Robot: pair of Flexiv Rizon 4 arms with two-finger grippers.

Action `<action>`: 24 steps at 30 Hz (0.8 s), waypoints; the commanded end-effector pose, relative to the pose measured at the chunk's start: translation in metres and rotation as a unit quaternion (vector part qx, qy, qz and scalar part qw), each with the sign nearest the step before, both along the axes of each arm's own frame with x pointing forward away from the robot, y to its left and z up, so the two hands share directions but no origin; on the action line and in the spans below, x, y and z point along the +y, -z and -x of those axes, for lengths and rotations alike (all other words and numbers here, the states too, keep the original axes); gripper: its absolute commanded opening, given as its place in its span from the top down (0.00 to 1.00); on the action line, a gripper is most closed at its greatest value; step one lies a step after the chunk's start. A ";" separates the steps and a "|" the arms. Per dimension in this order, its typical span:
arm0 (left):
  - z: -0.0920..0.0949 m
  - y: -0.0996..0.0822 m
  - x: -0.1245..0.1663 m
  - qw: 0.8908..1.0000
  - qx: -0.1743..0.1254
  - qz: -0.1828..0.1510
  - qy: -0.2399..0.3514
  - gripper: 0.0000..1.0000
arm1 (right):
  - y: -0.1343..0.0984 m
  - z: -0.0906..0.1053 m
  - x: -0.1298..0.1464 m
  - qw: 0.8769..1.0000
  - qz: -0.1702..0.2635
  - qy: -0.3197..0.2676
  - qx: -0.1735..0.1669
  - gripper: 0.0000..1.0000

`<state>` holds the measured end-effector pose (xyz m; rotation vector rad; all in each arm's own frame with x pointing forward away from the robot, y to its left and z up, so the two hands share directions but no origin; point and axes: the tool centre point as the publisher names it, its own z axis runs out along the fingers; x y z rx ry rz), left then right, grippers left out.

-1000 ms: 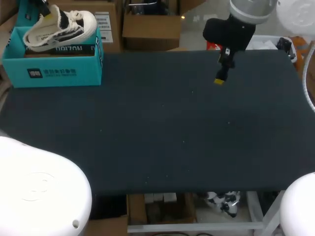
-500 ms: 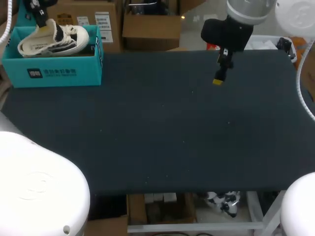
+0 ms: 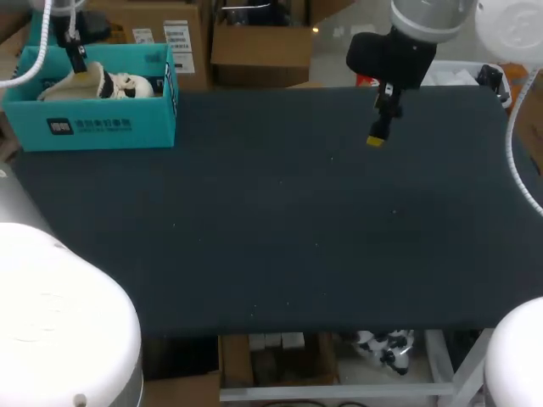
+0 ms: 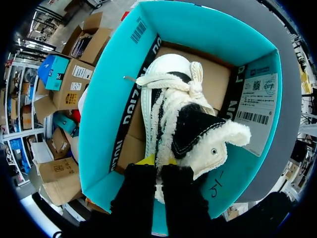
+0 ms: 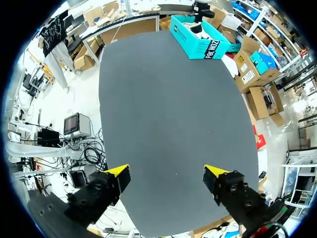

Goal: Open the shoe tongue, take the insole out of the shoe, put the insole back into the shoe, and pack the shoe into the shoebox

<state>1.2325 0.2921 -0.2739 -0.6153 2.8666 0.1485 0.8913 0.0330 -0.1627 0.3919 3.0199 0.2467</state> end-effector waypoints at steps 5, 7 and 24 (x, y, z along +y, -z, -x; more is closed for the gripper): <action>-0.014 0.033 0.001 0.995 0.100 0.024 0.016 1.00 | 0.000 0.000 0.000 1.000 0.001 0.000 0.000 0.00; -0.014 0.040 0.000 0.994 0.107 0.022 0.015 1.00 | 0.000 0.000 0.000 1.000 0.001 0.000 0.000 0.00; 0.009 0.031 -0.005 0.993 0.110 0.041 0.001 0.00 | 0.000 0.000 0.000 1.000 0.001 0.000 0.000 0.00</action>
